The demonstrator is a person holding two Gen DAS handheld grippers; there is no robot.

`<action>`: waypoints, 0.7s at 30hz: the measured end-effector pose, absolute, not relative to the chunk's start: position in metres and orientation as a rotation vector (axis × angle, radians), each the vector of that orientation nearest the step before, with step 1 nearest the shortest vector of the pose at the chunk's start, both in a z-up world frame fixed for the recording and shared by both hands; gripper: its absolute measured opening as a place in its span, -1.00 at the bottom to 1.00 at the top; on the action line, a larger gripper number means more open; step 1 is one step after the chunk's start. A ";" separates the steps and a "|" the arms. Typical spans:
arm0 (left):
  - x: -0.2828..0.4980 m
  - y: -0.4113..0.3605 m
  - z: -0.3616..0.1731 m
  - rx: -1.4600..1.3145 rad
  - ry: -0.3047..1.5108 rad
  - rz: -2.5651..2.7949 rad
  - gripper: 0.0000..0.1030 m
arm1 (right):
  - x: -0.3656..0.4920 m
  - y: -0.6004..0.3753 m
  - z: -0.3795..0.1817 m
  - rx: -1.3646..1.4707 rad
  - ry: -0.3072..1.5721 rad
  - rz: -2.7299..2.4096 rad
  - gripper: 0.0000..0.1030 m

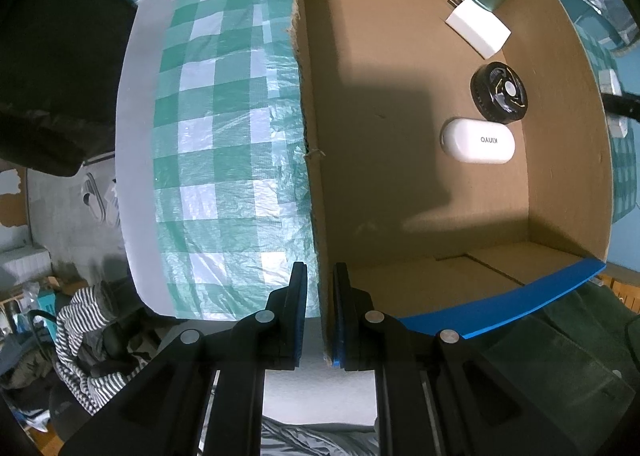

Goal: Organize rigid objects
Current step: 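Carry the white octagonal case into the box with the right tool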

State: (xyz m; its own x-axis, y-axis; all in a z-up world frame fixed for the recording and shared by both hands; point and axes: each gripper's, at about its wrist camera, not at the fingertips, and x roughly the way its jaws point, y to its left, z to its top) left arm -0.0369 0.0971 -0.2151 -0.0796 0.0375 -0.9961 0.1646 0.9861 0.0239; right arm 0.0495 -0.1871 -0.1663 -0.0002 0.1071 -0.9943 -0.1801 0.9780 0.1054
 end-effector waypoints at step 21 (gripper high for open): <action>-0.032 0.105 -0.213 0.112 1.640 -0.088 -0.78 | 0.099 -0.101 -0.136 -0.279 1.479 0.492 0.02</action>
